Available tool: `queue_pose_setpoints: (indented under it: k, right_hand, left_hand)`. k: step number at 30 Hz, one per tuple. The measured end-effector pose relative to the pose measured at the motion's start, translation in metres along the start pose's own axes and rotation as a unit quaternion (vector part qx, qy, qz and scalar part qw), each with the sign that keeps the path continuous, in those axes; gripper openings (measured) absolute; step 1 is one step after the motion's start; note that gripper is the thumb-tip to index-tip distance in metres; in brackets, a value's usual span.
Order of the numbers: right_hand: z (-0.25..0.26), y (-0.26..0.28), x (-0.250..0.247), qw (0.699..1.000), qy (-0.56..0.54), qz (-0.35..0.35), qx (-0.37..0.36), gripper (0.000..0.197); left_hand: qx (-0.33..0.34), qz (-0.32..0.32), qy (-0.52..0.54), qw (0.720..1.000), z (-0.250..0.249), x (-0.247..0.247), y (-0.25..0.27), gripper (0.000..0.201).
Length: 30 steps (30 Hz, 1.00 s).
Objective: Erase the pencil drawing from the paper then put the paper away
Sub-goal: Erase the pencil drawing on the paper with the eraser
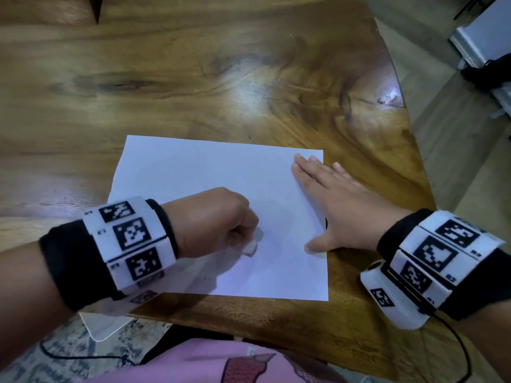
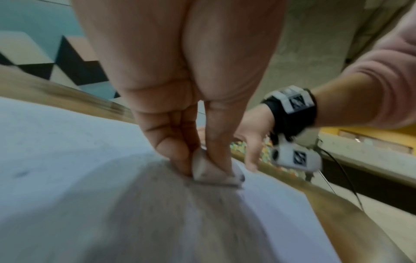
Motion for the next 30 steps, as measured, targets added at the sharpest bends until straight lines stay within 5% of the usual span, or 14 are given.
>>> queue_pose_setpoints:
  k: [5,9,14,20,25,30]
  right_hand:
    - [0.000,-0.003,0.006,1.000,0.015,0.010,0.009,0.142]
    - [0.000,-0.002,0.006,0.999,0.039,0.012,0.020,0.143]
    - [0.000,-0.001,0.007,0.999,0.034,0.016,0.021,0.141]
    - [0.000,-0.002,0.008,1.000,0.022,0.013,0.018,0.143]
    - [0.002,-0.002,0.010,1.000,0.018,0.011,0.015,0.149]
    - [0.003,-0.002,0.010,0.999,0.027,0.008,0.018,0.150]
  left_hand:
    - [-0.067,-0.123,-0.019,0.990,0.017,-0.036,-0.036,0.013]
    - [-0.023,-0.104,-0.021,0.994,0.005,-0.024,-0.040,0.010]
    - [0.032,0.018,-0.008,0.999,-0.003,0.010,0.009,0.012]
    - [0.001,-0.103,-0.034,0.994,0.005,-0.014,-0.014,0.021]
    - [-0.010,0.014,0.048,0.999,-0.013,0.015,0.000,0.011]
    - [0.001,-0.087,-0.028,0.996,-0.014,-0.008,-0.046,0.015]
Point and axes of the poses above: each hand's wrist, its own y-axis away from the middle knuckle, its own x-axis out of the palm, z = x × y, the point moved 3 cm from there along -y, towards the middle knuckle, and after that the axes turned 9 degrees about x, right-handed, at the moved point
